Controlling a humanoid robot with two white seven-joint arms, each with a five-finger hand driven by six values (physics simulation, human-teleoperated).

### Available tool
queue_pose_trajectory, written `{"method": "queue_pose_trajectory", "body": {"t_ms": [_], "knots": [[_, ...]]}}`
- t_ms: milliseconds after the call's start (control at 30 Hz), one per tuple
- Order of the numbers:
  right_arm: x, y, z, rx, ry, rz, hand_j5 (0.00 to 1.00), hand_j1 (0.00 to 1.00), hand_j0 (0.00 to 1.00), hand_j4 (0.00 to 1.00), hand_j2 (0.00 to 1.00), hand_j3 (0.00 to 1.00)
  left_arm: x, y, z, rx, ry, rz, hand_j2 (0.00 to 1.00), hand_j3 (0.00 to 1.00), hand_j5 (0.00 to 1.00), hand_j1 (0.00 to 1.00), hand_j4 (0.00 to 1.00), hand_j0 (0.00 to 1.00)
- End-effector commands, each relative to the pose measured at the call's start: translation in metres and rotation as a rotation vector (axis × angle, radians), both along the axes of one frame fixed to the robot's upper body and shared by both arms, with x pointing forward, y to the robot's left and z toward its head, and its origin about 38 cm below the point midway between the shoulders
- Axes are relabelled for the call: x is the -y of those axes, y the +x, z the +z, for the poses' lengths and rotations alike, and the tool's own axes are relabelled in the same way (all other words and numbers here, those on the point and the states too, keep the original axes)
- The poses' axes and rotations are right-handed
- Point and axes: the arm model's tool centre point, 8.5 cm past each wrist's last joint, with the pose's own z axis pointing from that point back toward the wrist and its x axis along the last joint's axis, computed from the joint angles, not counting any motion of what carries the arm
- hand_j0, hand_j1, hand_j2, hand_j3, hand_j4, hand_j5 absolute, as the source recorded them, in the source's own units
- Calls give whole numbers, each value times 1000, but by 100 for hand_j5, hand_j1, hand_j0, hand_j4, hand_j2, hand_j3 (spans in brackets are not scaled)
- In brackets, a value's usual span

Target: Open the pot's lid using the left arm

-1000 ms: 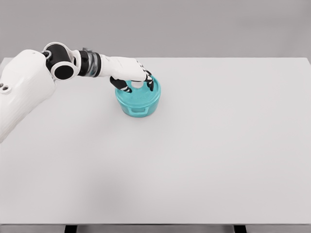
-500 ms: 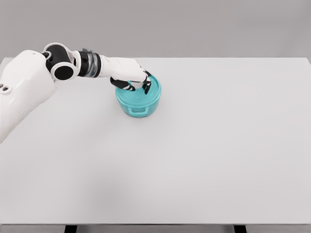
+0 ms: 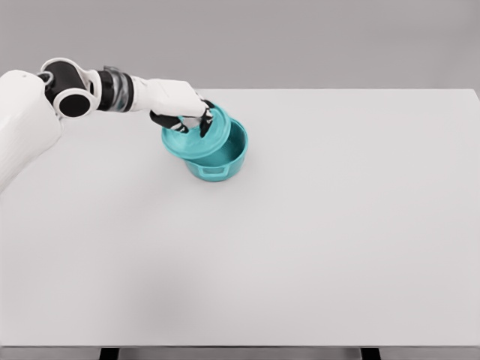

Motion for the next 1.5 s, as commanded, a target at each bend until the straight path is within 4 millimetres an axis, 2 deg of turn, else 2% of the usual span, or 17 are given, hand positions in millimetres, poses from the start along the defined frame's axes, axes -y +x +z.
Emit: {"method": "queue_pose_trajectory", "body": {"t_ms": [0, 200, 267, 467, 500, 567, 600, 667, 1000, 1133, 1467], "knots": [[0, 0, 0, 0, 0, 0, 100, 100, 100, 100, 100, 100, -29, 2, 6, 11, 13, 51, 45, 45, 45, 45, 45, 45], [0, 0, 0, 0, 0, 0, 100, 100, 100, 100, 100, 100, -92, -3, 11, 21, 69, 148, 45, 45, 45, 45, 45, 45], [0, 0, 0, 0, 0, 0, 100, 100, 100, 100, 100, 100, -100, -5, 9, 17, 77, 164, 45, 45, 45, 45, 45, 45], [0, 0, 0, 0, 0, 0, 100, 100, 100, 100, 100, 100, -114, -10, -13, -18, 118, 188, 48, 48, 48, 48, 48, 48], [0, 0, 0, 0, 0, 0, 100, 100, 100, 100, 100, 100, -115, -10, -14, -18, 122, 189, 49, 49, 49, 49, 49, 49], [0, 0, 0, 0, 0, 0, 100, 100, 100, 100, 100, 100, -114, -10, -14, -18, 121, 188, 58, 58, 58, 58, 58, 58], [0, 0, 0, 0, 0, 0, 100, 100, 100, 100, 100, 100, -114, -10, -14, -19, 120, 188, 69, 69, 69, 69, 69, 69], [0, 0, 0, 0, 0, 0, 100, 100, 100, 100, 100, 100, -114, -10, -15, -22, 118, 189, 98, 98, 98, 98, 98, 98], [0, 0, 0, 0, 0, 0, 100, 100, 100, 100, 100, 100, -115, -9, -10, -19, 103, 195, 100, 100, 100, 100, 100, 100], [0, 0, 0, 0, 0, 0, 100, 100, 100, 100, 100, 100, -109, -9, 5, -81, -122, 201, 100, 100, 100, 100, 100, 100], [0, 0, 0, 0, 0, 0, 100, 100, 100, 100, 100, 100, -106, -10, 9, -83, -147, 193, 100, 100, 100, 100, 100, 100]]}}
